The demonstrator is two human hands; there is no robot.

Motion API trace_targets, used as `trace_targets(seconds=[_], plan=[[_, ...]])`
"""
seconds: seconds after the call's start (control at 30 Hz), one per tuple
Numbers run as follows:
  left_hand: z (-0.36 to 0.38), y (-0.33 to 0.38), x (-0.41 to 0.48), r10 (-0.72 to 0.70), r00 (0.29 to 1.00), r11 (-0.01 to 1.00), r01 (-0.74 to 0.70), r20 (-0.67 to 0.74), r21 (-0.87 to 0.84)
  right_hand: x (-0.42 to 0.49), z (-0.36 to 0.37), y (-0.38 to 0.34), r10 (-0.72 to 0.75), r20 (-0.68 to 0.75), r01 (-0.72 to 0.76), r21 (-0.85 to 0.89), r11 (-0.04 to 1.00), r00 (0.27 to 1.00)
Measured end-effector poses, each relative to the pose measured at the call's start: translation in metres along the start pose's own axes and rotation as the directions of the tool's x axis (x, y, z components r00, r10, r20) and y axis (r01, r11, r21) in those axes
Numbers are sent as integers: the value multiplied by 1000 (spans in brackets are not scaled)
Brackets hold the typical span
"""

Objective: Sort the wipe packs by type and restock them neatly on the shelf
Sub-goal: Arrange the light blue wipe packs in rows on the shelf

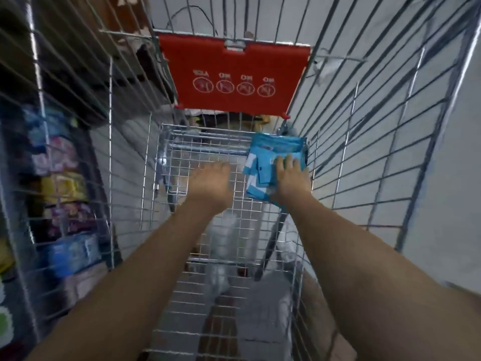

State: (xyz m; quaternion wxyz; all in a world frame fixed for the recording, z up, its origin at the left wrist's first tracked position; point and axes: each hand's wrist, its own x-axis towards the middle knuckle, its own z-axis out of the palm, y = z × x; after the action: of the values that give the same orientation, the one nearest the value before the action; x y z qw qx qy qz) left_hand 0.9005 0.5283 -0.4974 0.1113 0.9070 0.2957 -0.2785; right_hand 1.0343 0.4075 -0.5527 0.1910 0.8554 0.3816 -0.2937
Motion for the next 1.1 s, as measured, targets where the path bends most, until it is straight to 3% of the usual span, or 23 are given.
trace_targets(seconds=[0.1, 0.23, 0.37, 0.43, 0.5, 0.6, 0.73, 0.83, 0.9, 1.0, 1.1], plan=[[16, 4, 10, 123, 992, 992, -122, -29, 37, -3, 10, -1, 19, -143, -13, 44, 999, 990], [37, 10, 23, 234, 965, 971, -238, -120, -23, -6, 16, 2, 18, -180, -3, 81, 997, 984], [58, 21, 40, 303, 936, 945, -319, -177, -70, -3, 6, 2, 123, -259, -59, 242, 969, 958], [67, 26, 47, 255, 945, 924, -300, -202, -238, -4, 4, 4, 164, -298, -64, 318, 946, 940], [73, 31, 52, 154, 971, 815, -230, -185, -531, -5, 5, 7, 239, -347, -57, 460, 886, 907], [75, 41, 51, 86, 984, 599, -176, -155, -781, -8, 6, 2, 394, -394, 24, 732, 681, 830], [70, 50, 46, 107, 982, 626, -190, -159, -756, -24, 5, -12, 588, -262, 123, 956, 267, 765], [60, 51, 41, 146, 989, 379, -58, -2, -924, -35, -1, -21, 633, -134, 183, 983, -13, 763], [49, 47, 35, 156, 987, 284, -4, 43, -959, -39, -13, -26, 606, 15, 180, 949, -259, 795], [26, 31, 16, 121, 992, 285, -3, 33, -959, -49, -34, -27, 421, 215, 98, 788, -608, 881], [-7, 16, -11, 48, 999, 191, -25, -16, -981, -74, -57, -30, 187, 261, -55, 704, -708, 947]])
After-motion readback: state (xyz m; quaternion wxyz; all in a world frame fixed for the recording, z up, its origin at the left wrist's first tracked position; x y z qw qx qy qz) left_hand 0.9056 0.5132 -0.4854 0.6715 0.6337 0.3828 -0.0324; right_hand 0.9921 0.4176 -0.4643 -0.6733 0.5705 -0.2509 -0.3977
